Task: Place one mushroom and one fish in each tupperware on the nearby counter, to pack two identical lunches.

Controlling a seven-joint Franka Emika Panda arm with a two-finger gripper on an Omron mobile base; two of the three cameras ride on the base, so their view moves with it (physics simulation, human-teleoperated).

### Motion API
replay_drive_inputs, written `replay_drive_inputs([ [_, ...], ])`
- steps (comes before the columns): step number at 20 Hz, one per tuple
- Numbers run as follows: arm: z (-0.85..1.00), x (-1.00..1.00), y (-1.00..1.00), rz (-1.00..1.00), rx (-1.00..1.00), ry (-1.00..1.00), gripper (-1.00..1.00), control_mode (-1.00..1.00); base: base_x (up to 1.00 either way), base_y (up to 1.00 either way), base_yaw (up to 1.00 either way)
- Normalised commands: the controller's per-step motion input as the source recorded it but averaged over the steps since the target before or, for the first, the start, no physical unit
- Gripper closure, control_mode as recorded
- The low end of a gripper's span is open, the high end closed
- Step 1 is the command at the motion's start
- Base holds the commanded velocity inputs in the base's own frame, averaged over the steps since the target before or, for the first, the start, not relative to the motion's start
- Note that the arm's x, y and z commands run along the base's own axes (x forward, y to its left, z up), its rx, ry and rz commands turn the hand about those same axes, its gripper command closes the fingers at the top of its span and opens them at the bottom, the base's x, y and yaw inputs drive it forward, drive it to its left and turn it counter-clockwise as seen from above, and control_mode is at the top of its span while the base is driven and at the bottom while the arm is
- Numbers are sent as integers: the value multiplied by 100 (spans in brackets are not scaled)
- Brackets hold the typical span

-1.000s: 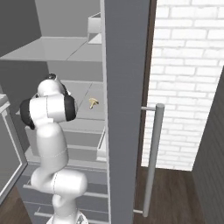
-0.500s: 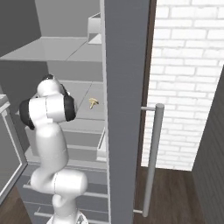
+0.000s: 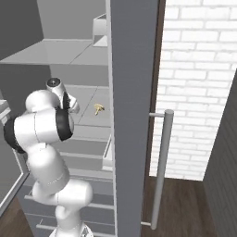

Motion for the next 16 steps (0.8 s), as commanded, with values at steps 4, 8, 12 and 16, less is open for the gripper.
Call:
replay_drive_inputs([
  [4, 86, -100, -16, 33, 1, 12, 100, -100, 0, 0, 0],
  [8, 40, -100, -29, 27, -5, 1, 100, -100, 0, 0, 0],
  [12, 36, -100, -34, 26, -7, 3, 100, -100, 0, 0, 0],
  [16, 77, -100, -38, 22, -12, 8, 100, -100, 0, 0, 0],
])
